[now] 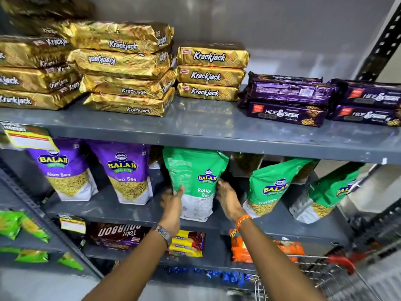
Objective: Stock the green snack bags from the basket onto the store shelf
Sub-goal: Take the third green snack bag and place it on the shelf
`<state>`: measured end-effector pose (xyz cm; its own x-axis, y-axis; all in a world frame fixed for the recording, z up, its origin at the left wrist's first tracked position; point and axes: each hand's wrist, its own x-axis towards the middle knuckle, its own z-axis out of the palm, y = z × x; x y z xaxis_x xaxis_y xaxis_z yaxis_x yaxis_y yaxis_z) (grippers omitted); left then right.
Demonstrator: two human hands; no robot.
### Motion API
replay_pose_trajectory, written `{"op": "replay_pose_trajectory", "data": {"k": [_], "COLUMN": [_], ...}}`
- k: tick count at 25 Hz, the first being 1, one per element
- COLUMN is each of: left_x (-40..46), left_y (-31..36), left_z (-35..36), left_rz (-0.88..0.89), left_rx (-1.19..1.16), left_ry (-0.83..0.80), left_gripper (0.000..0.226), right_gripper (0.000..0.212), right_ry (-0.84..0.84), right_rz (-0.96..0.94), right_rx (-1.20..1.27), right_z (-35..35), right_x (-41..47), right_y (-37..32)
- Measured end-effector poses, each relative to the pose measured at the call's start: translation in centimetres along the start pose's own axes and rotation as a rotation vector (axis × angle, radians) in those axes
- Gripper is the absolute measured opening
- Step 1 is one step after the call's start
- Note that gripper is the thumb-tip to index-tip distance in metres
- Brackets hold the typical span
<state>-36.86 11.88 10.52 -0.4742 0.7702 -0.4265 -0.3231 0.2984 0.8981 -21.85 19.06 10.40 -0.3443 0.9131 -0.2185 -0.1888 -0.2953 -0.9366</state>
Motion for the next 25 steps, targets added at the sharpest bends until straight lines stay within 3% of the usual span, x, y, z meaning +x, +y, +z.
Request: {"op": "replay_pose_trajectory", "data": {"k": [4, 6, 9, 11, 15, 18, 20, 23, 25], "left_x": [-1.4, -0.9, 1.0, 1.7, -0.5, -2.5, -2.6, -0.6, 1.0], "left_y": [-1.4, -1.4, -1.4, -2.0, -5.0, -7.2, -7.2, -5.5, -4.2], "left_z": [1.7, 1.7, 0.9, -0.1, -1.3, -1.0, -0.7, -0.8, -1.2], "left_rz": [-0.055, -0.026, 0.023, 0.110, 0.272, 0.323, 0.346, 0.372, 0.371], "left_rx": [0.010, -0.011, -0.213, -0.271, 0.004, 0.062, 0.110, 0.239, 0.398], "left_ry": [0.133, 0.107, 0.015, 0.005, 0.088, -0.106, -0.229, -0.214, -0.101], "left_gripper": [0.054, 0.049, 0.027, 0.024, 0.060, 0.095, 0.093, 0.100, 0.111], "right_gripper": [0.047, 0.057, 0.054, 0.053, 0.067, 0.077, 0.084, 0.072, 0.058], "right_ry": [-0.044, -0.044, -0.019, 0.005, 0.042, -0.028, -0.073, -0.138, 0.053], "right_rz": [-0.024, -0.053, -0.090, -0.105, -0.051, -0.040, -0.047, -0.039, -0.116], "right_rx": [-0.132, -0.138, -0.149, -0.224, -0.310, -0.264, -0.227, -0.264, -0.259], "right_z": [-0.2, -0.1, -0.2, -0.5, -0.9, 0.4, 1.0, 0.4, -1.6], "right_x": [-0.5, -1.0, -2.5, -3.3, -2.8, -2.9, -3.9, -6.5, -8.3], "right_y": [1.8, 2.6, 4.5, 5.3, 5.0, 4.8, 5.5, 6.1, 6.3]}}
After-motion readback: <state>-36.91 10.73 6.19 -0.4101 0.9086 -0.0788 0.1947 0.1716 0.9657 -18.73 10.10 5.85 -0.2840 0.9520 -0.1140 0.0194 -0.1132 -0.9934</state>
